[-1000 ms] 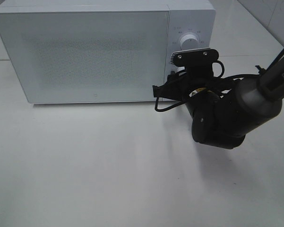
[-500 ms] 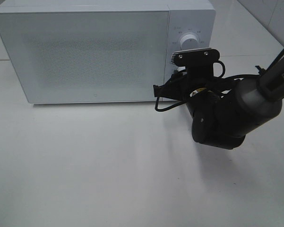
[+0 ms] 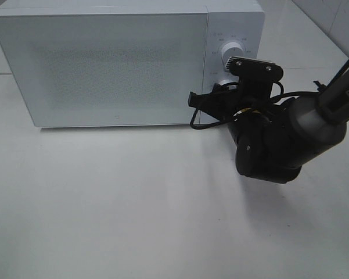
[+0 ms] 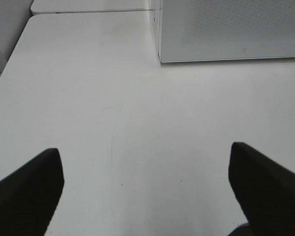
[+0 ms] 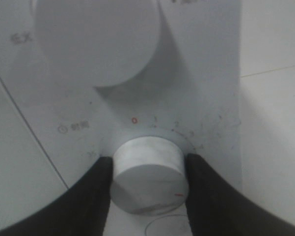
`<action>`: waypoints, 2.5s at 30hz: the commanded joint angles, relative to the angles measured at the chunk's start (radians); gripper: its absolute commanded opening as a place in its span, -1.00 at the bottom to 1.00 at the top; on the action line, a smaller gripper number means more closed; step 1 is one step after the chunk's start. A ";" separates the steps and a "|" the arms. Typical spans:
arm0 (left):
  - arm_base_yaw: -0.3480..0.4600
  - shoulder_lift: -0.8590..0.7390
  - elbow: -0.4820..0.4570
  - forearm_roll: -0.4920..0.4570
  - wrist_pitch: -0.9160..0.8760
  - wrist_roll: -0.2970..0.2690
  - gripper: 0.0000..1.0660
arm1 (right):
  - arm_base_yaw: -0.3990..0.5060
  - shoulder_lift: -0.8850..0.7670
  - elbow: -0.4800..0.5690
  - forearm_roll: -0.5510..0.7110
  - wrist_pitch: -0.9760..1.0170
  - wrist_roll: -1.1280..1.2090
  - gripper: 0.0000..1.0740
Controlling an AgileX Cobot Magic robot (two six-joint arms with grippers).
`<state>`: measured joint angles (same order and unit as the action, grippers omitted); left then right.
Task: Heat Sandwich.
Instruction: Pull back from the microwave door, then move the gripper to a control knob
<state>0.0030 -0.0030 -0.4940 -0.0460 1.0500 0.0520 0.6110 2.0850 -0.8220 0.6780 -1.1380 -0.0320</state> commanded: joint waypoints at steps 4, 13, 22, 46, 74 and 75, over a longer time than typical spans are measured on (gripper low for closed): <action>0.000 -0.023 0.003 -0.005 -0.012 -0.002 0.57 | -0.003 -0.049 -0.026 -0.048 -0.185 0.390 -1.00; 0.000 -0.023 0.003 -0.005 -0.012 -0.002 0.57 | -0.003 -0.049 -0.026 -0.066 -0.218 0.860 -1.00; 0.000 -0.023 0.003 -0.005 -0.012 -0.002 0.57 | -0.003 -0.049 -0.026 -0.062 -0.218 1.183 -1.00; 0.000 -0.023 0.003 -0.005 -0.012 -0.002 0.57 | -0.003 -0.049 -0.026 -0.066 -0.218 1.335 -0.85; 0.000 -0.023 0.003 -0.005 -0.012 -0.002 0.57 | -0.003 -0.068 0.036 -0.175 -0.218 1.227 0.36; 0.000 -0.023 0.003 -0.005 -0.012 -0.002 0.57 | -0.003 -0.092 0.062 -0.176 -0.218 1.179 0.34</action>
<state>0.0030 -0.0030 -0.4940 -0.0460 1.0500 0.0520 0.6160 2.0320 -0.7690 0.5120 -1.1570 1.2080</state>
